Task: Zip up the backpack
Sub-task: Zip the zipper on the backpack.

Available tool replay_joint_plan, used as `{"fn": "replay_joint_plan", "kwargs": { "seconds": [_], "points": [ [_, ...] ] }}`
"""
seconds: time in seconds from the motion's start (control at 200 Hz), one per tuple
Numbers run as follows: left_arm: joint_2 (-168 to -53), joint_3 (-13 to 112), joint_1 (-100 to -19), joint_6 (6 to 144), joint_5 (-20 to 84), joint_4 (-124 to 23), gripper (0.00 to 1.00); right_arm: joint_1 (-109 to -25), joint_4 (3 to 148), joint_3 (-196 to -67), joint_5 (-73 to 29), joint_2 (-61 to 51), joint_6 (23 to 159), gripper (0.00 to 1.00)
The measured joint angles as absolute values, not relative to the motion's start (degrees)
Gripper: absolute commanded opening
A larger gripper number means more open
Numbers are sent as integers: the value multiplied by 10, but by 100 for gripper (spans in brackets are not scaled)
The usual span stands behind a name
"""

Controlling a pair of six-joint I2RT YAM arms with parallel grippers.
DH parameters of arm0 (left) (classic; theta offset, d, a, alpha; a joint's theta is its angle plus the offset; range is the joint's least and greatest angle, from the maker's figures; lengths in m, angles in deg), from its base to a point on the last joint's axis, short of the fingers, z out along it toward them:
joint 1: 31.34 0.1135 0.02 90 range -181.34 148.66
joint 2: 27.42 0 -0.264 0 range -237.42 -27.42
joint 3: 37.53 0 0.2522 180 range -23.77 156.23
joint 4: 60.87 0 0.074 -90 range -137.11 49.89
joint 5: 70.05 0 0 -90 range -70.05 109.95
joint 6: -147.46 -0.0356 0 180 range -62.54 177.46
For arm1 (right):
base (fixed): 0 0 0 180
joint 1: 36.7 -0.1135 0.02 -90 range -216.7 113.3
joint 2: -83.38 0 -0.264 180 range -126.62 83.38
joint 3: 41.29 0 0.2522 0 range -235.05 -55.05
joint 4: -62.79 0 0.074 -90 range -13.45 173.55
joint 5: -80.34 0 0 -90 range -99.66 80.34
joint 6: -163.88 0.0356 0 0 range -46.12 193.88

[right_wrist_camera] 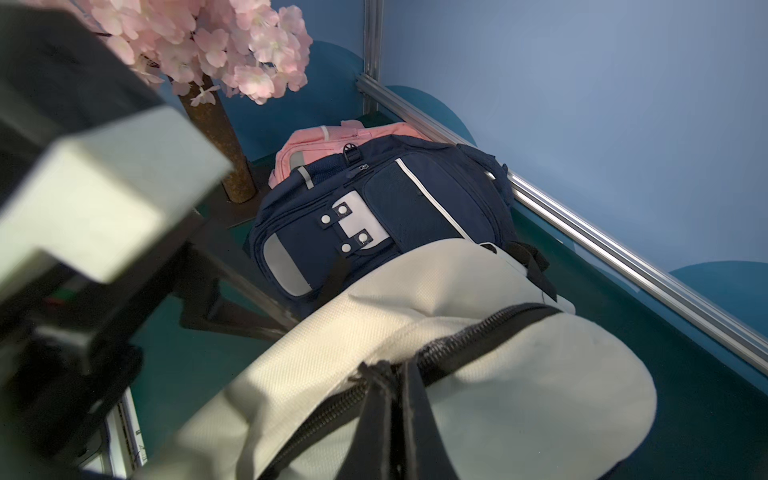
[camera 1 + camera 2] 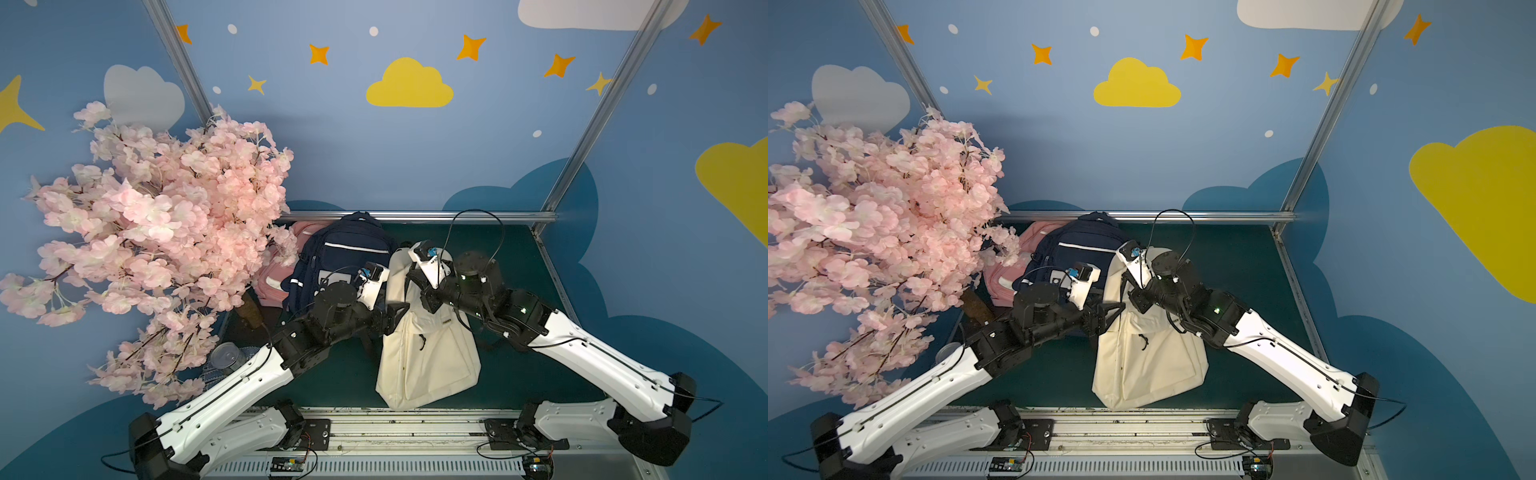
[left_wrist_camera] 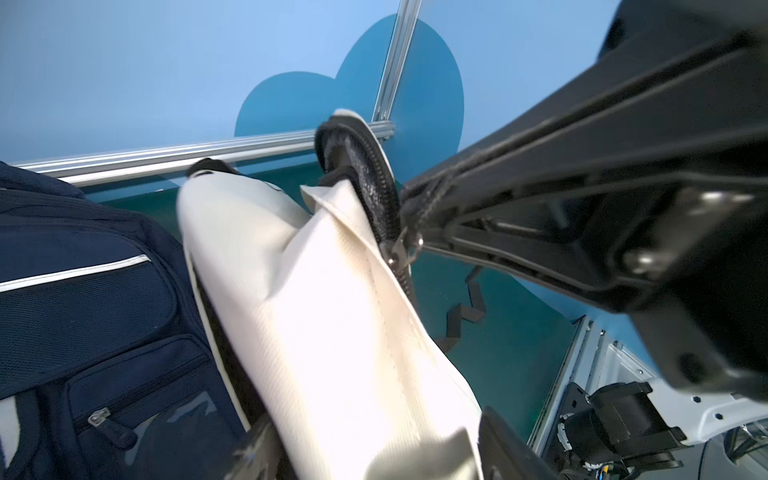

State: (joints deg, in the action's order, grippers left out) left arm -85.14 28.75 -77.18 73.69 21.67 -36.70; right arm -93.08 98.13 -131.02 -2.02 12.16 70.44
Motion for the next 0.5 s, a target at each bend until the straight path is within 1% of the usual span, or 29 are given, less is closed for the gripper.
{"fn": "replay_joint_plan", "kwargs": {
  "seconds": [0.04, 0.11, 0.165, 0.205, 0.33, 0.42, 0.501],
  "points": [
    [-861, 287, -771, 736, 223, -367, 57, -935, 981, -1310, -19, 122, 702, 0],
    [-870, 287, -771, 736, 233, -368, 39, -939, 982, -1310, -9, 122, 698, 0],
    [-871, 287, -771, 741, 236, -369, 28, -938, 983, -1310, 6, 122, 697, 0],
    [-870, 286, -771, 740, 238, -371, 22, -936, 983, -1310, 17, 123, 695, 0],
    [-859, 272, -772, 744, 227, -377, 14, -905, 990, -1313, 17, 124, 707, 0],
    [-844, 251, -779, 745, 216, -401, 11, -864, 1011, -1322, -13, 123, 725, 0],
    [-832, 237, -784, 748, 210, -429, 10, -835, 1031, -1334, -50, 120, 745, 0]
  ]
}}
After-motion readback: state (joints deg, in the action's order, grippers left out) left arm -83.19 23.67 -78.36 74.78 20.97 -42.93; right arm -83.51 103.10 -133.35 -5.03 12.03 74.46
